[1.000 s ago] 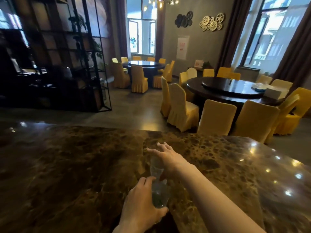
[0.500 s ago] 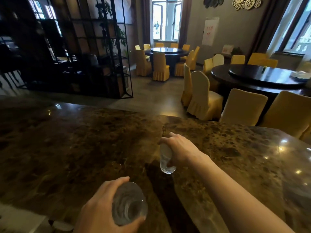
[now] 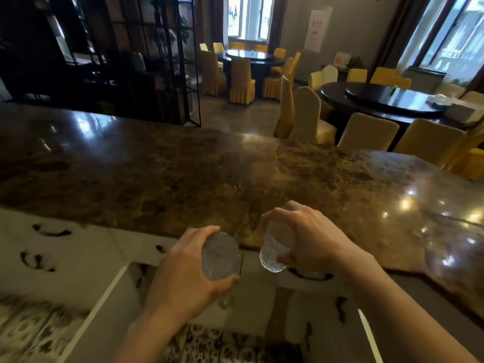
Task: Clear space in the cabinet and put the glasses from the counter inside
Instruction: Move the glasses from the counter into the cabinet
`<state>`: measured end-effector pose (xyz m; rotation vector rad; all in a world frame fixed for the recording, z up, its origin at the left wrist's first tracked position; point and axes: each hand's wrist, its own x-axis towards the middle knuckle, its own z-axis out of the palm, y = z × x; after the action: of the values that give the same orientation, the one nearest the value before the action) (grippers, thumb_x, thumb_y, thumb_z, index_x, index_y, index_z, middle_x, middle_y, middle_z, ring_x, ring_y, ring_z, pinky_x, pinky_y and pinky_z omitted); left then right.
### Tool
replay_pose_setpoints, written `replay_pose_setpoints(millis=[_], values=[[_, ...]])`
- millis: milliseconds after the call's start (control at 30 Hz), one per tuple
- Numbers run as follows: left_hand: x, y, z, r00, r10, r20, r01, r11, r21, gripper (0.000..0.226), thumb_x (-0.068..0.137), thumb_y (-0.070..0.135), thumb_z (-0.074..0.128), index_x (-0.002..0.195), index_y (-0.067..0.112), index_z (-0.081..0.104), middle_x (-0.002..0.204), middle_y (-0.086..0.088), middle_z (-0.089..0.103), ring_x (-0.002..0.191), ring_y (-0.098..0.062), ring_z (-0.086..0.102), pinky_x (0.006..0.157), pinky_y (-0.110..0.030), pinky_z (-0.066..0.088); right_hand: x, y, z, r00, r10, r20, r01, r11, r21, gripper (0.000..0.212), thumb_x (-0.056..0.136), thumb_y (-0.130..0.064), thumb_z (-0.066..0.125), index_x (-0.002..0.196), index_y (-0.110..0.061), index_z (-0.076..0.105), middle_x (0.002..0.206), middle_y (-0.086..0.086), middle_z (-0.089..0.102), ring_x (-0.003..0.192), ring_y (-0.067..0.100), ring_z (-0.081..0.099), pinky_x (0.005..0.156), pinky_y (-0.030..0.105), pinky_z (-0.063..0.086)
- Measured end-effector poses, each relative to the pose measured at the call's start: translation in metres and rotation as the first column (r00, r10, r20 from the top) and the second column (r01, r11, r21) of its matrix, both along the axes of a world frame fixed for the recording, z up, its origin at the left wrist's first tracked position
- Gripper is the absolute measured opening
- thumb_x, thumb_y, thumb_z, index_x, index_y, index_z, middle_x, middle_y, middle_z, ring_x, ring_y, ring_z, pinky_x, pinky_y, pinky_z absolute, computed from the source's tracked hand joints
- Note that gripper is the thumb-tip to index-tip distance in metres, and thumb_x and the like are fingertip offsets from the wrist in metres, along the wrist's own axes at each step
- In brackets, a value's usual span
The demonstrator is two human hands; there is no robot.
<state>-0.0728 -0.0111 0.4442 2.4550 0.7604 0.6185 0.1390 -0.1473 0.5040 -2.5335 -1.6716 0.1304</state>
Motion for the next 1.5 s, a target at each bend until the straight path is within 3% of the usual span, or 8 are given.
replay_pose_setpoints(millis=[200,500,700,900,1067,1233,1333,1500], values=[[-0.05,-0.008,-0.046,0.997,-0.022,-0.072,0.018,0.998,-0.067,0.088,0.053,0.076,0.07,0.13,0.05,0.038,0.116,0.028,0.045,0.105,0.0,0.052,0.089,-0.028,0.052,-0.072,-0.049,-0.064,0.994,-0.071,-0.082,0.065,0.996,-0.067,0.087,0.067,-0.042,0.087,0.141,-0.041,0.042,0.127,-0.009,0.047,0.114,0.017,0.051,0.091,0.034,0.052],[-0.056,-0.045,-0.155,0.983,-0.06,-0.176,0.013,0.967,-0.256,0.091,0.052,0.061,0.087,0.128,0.049,0.039,0.115,0.036,0.042,0.101,0.006,0.051,0.093,-0.022,0.049,-0.107,-0.096,-0.192,0.966,-0.172,-0.194,0.137,0.974,-0.178,0.075,0.078,-0.027,0.077,0.14,-0.04,0.037,0.128,-0.005,0.043,0.115,0.022,0.045,0.082,0.036,0.054],[-0.016,-0.053,-0.263,0.953,-0.078,-0.293,-0.015,0.952,-0.304,0.095,0.048,0.069,0.079,0.131,0.05,0.036,0.122,0.033,0.04,0.107,0.002,0.049,0.096,-0.024,0.046,-0.086,-0.1,-0.307,0.924,-0.244,-0.295,0.176,0.955,-0.238,0.07,0.085,-0.029,0.071,0.139,-0.038,0.029,0.144,0.001,0.027,0.133,0.031,0.032,0.086,0.041,0.051],[0.036,-0.044,-0.379,0.944,-0.017,-0.329,-0.09,0.948,-0.306,0.092,0.042,0.056,0.081,0.124,0.052,0.039,0.122,0.022,0.05,0.105,-0.007,0.056,0.093,-0.036,0.051,-0.051,-0.088,-0.424,0.917,-0.245,-0.314,0.187,0.961,-0.202,0.06,0.092,-0.017,0.062,0.139,-0.035,0.03,0.137,0.0,0.03,0.128,0.029,0.033,0.083,0.037,0.049],[0.082,-0.015,-0.5,0.953,0.012,-0.301,-0.102,0.953,-0.286,0.088,0.045,0.052,0.078,0.126,0.04,0.047,0.118,0.016,0.052,0.102,-0.011,0.058,0.089,-0.035,0.052,-0.028,-0.068,-0.536,0.922,-0.283,-0.266,0.247,0.956,-0.159,0.074,0.083,-0.015,0.071,0.143,-0.034,0.032,0.141,0.002,0.031,0.126,0.028,0.034,0.084,0.036,0.048],[0.128,0.02,-0.625,0.95,-0.101,-0.296,0.024,0.967,-0.254,0.072,0.047,0.061,0.074,0.113,0.042,0.05,0.107,0.015,0.057,0.094,-0.005,0.06,0.074,-0.017,0.047,-0.013,-0.035,-0.655,0.889,-0.343,-0.302,0.32,0.939,-0.125,0.082,0.076,-0.024,0.079,0.141,-0.038,0.032,0.132,-0.003,0.035,0.122,0.022,0.037,0.08,0.034,0.052],[0.161,0.045,-0.683,0.951,-0.162,-0.264,0.106,0.971,-0.214,0.08,0.046,0.063,0.076,0.118,0.045,0.046,0.111,0.014,0.055,0.095,-0.009,0.06,0.075,-0.022,0.047,-0.003,-0.014,-0.714,0.865,-0.384,-0.324,0.365,0.923,-0.119,0.077,0.079,-0.035,0.078,0.141,-0.037,0.034,0.135,-0.003,0.04,0.127,0.024,0.04,0.086,0.037,0.051],[0.235,0.095,-0.757,0.936,-0.286,-0.207,0.243,0.947,-0.21,0.096,0.045,0.059,0.084,0.129,0.023,0.055,0.123,0.0,0.06,0.106,-0.02,0.062,0.091,-0.04,0.054,0.022,0.019,-0.794,0.851,-0.382,-0.361,0.385,0.92,-0.068,0.081,0.08,-0.034,0.072,0.144,-0.034,0.022,0.142,-0.008,0.032,0.131,0.02,0.037,0.093,0.037,0.05]])
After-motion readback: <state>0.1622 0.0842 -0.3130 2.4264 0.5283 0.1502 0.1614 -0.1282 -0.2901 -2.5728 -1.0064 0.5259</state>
